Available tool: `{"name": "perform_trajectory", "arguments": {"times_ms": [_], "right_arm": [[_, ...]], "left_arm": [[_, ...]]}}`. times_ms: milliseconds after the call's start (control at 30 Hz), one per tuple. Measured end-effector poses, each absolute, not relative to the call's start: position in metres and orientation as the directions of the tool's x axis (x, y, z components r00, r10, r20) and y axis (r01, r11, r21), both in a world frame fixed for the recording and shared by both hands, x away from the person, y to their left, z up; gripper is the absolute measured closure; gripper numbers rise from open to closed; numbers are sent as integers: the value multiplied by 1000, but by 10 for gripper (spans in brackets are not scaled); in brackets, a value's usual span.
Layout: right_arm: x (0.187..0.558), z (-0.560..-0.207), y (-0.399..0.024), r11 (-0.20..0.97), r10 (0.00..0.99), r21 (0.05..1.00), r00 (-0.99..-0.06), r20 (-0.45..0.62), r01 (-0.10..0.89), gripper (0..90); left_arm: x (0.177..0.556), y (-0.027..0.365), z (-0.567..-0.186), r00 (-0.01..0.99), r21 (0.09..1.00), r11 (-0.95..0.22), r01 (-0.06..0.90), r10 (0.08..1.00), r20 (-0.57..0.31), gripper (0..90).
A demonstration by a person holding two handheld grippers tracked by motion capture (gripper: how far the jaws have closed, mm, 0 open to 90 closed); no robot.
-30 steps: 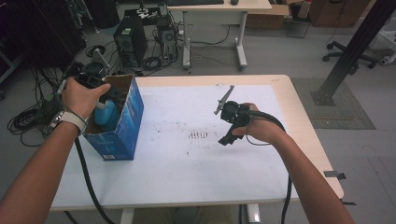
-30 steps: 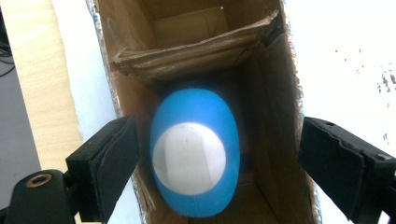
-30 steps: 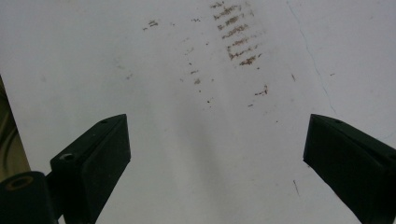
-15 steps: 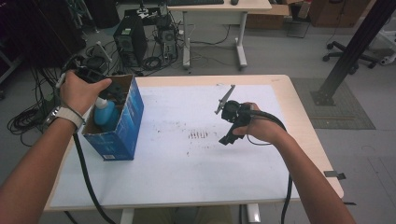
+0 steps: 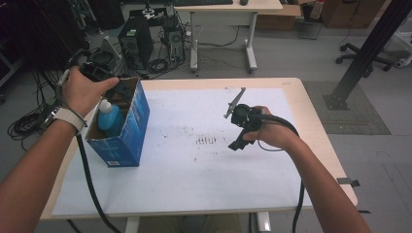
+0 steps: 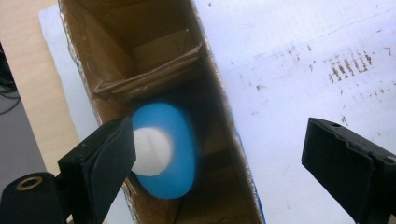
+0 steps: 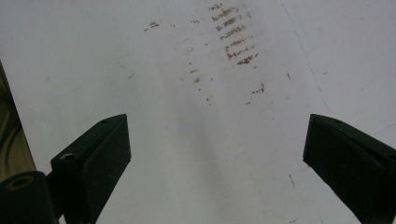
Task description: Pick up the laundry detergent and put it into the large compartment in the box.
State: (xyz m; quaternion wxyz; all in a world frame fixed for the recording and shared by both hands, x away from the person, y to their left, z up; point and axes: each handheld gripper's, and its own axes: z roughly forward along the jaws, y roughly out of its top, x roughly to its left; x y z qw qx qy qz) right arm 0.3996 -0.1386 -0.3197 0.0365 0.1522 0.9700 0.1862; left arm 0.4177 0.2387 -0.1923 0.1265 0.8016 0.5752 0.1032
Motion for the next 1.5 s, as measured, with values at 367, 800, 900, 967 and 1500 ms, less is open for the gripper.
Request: {"name": "perform_trajectory", "arguments": {"times_ms": [367, 800, 900, 967, 1500], "right_arm": [[398, -315, -141, 882, 317, 372, -948, -17, 288, 77], [396, -310, -141, 882, 317, 376, -948, -25, 285, 77], [396, -309, -141, 882, 318, 375, -948, -28, 285, 77], [396, -308, -142, 881, 319, 378, -947, -30, 285, 76], [397, -305, -143, 879, 324, 381, -946, -33, 288, 78]], "left_arm": [[413, 221, -180, 378, 336, -361, 870, 926, 18, 103], [410, 202, -166, 447, 337, -424, 841, 894, 10, 105], [411, 197, -162, 464, 335, -439, 833, 886, 8, 105], [411, 194, -161, 476, 338, -450, 826, 880, 9, 105], [412, 166, -158, 608, 320, -577, 752, 794, 5, 108]]}}
